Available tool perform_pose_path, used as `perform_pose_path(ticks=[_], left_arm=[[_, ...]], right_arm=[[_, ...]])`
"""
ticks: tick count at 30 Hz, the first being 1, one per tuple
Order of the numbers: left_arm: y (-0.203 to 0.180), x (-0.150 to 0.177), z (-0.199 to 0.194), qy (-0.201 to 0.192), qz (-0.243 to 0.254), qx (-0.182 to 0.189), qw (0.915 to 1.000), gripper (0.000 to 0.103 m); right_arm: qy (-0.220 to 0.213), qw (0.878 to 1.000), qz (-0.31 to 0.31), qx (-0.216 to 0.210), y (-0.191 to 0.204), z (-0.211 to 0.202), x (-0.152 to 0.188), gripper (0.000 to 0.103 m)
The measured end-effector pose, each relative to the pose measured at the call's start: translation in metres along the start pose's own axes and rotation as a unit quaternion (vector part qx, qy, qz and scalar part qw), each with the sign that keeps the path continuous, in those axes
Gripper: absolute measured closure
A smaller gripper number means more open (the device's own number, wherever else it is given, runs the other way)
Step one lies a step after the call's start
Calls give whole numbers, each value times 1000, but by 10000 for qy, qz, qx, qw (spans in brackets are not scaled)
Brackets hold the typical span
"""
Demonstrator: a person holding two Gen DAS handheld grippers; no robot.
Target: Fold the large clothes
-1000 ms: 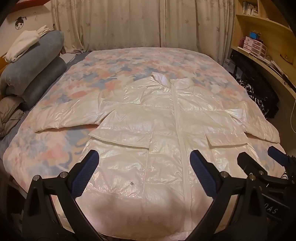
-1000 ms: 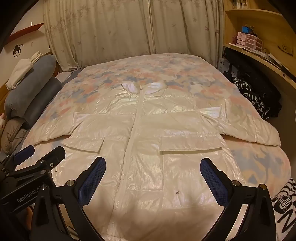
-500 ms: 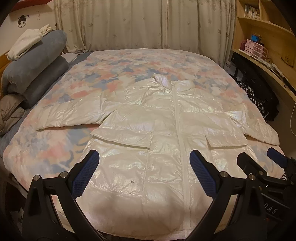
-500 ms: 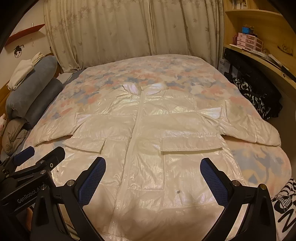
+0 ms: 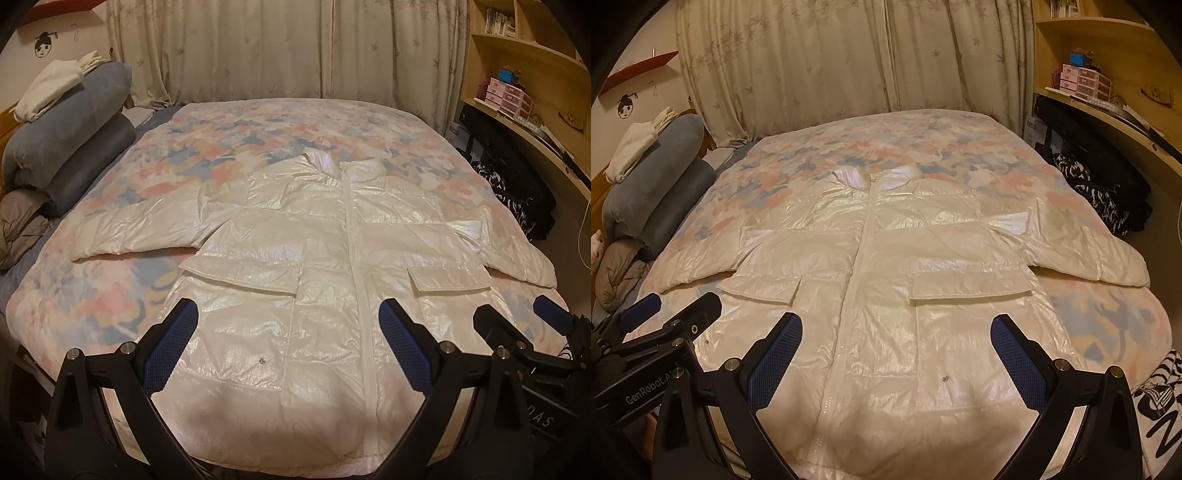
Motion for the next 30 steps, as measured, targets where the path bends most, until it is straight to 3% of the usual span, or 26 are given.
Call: perform_pose_path(ticks=[30], left_arm=[[-5,2,-2,-17,52,18,10000,6]], right_arm=[[-16,10000,28,-77,-7,-7,1,0]])
Point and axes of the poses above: each gripper's, at about its wrist camera, not at the fingertips, and z roughly the way its jaws point, y to its left, x to its underside, the point moved 5 cm from there along z, roughly the way its jaws point, and after that the axes turned 11 degrees about z, right-handed, at the moved point
